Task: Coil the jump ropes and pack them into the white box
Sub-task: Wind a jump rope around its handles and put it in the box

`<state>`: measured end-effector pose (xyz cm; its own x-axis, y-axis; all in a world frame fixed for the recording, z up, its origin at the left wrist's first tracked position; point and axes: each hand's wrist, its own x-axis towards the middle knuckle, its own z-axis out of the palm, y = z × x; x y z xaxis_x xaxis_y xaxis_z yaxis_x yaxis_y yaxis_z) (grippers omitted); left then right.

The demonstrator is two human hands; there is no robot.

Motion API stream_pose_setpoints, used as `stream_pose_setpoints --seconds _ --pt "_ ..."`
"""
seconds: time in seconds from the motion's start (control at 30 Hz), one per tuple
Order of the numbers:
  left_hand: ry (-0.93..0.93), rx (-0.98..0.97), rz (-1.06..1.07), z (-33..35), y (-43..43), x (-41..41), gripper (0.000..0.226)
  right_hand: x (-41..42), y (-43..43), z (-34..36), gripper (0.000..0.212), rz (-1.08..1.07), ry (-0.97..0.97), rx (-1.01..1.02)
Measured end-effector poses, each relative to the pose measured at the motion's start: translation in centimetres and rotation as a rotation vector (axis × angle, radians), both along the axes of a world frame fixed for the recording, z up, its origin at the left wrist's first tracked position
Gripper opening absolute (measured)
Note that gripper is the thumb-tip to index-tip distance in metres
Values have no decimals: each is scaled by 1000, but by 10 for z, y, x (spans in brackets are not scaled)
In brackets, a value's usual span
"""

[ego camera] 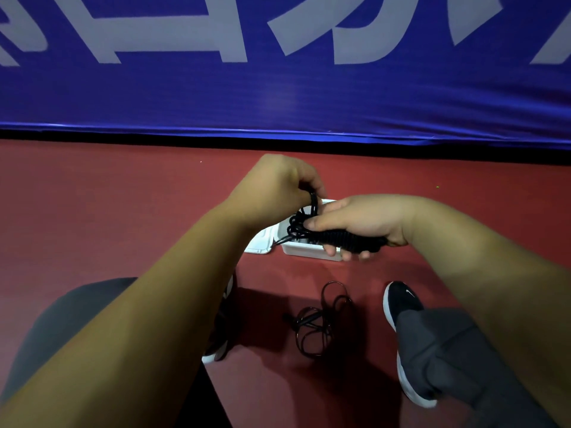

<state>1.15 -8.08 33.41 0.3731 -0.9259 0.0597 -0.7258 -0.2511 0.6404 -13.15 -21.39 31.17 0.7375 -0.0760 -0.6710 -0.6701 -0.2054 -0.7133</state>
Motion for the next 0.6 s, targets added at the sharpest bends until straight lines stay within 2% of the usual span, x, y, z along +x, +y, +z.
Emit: stream_pose_setpoints --seconds 0.07,0.13,0.33,0.47,0.53,0.6 --pt "-117 20 -52 -2 0 3 29 2 -3 -6 37 -48 4 -109" --pt "-153 70 -84 -4 0 6 26 4 -7 -12 39 -116 -13 -174" --pt "-153 137 -60 -9 2 5 37 8 -12 -18 21 -350 -97 -258" --pt "-162 229 93 -14 0 8 10 12 -9 -15 21 -410 -172 -210" --pt "-77 237 138 -16 3 7 6 13 -9 -13 21 -434 -214 -178" --pt "87 219 159 -17 4 3 14 15 -9 -11 20 -457 -248 -143"
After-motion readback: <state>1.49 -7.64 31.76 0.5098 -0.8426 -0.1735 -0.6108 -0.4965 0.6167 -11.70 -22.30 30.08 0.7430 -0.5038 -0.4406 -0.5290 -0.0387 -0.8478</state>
